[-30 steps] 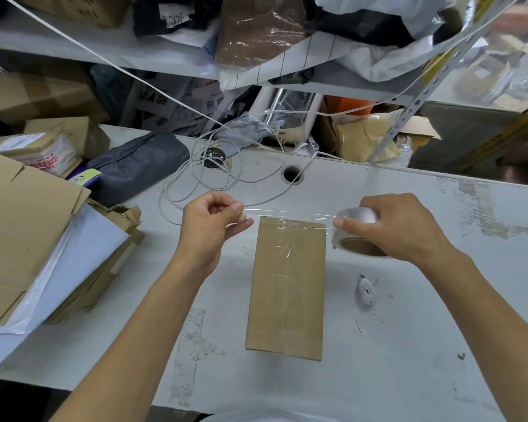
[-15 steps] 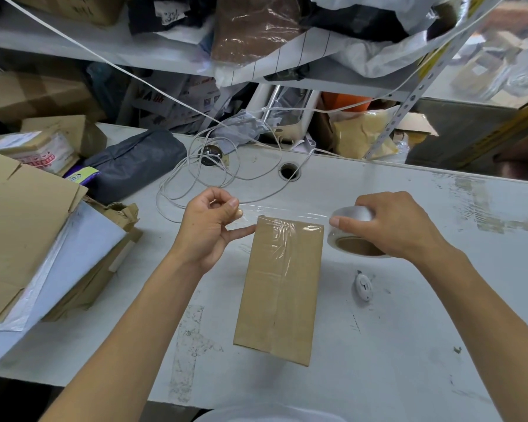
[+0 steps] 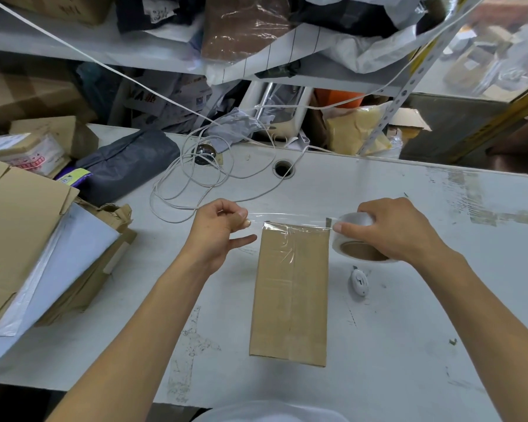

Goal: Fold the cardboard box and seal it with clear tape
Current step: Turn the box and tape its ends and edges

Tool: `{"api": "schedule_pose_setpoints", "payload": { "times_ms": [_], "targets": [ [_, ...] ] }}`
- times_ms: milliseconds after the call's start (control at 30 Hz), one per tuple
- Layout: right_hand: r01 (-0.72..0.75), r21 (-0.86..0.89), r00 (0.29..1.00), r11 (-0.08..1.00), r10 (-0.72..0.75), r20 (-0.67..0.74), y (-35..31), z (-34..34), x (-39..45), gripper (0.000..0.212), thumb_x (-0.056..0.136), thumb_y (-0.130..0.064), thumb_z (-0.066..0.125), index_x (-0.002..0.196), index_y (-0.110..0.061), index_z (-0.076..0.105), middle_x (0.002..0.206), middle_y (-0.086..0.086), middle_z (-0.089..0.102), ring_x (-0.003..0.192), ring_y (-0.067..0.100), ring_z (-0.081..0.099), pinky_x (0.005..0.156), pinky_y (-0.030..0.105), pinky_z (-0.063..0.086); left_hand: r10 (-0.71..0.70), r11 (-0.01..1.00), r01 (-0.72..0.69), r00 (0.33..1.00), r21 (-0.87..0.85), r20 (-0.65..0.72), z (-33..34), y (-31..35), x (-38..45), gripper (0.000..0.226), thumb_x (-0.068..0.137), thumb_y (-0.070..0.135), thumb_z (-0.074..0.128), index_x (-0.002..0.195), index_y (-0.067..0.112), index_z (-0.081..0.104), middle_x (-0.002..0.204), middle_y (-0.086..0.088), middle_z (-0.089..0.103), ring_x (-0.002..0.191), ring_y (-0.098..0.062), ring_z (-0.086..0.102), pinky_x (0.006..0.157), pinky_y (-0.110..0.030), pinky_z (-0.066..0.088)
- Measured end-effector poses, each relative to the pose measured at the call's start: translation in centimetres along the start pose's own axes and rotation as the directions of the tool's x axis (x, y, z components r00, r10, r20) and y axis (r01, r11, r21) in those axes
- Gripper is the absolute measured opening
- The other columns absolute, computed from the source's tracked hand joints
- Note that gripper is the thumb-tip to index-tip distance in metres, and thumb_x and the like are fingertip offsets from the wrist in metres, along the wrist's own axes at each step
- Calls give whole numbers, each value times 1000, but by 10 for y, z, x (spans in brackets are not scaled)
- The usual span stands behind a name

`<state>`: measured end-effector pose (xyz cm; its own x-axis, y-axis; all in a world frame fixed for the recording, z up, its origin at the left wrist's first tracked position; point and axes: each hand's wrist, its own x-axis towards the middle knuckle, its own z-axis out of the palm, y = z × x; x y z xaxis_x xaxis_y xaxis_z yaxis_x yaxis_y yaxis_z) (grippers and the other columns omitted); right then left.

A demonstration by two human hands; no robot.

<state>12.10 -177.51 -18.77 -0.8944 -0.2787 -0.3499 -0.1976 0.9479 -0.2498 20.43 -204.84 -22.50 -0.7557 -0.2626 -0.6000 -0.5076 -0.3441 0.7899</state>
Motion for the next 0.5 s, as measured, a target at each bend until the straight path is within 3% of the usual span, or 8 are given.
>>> {"api": "schedule_pose_setpoints", "payload": {
  "times_ms": [133,300,500],
  "targets": [
    [-16,57,1000,998,16,6,4,7,0,61,73,-81,54,73,-21,64,73,-6,62,73,14,56,58,34,44,-28,1000,28,1000,-13,-3,-2,-6,2,17,94,-2,61,80,7,57,80,-7,55,75,-18,60,80,-50,61],
    [-25,90,999,996,23,24,3,12,1,87,52,-97,43,76,-16,65,74,-2,64,69,13,56,63,39,51,-10,998,13,999,57,-54,-2,-15,5,14,94,3,64,81,8,60,77,-4,59,68,-14,60,74,-33,60],
    [-16,104,999,994,12,39,4,21,-3,83,53,-94,47,70,-14,59,69,-2,60,68,14,55,58,34,43,72,994,-61,989,87,-130,6,-42,3,12,92,8,67,81,8,62,62,0,56,61,-17,55,75,-31,58]
  ]
}}
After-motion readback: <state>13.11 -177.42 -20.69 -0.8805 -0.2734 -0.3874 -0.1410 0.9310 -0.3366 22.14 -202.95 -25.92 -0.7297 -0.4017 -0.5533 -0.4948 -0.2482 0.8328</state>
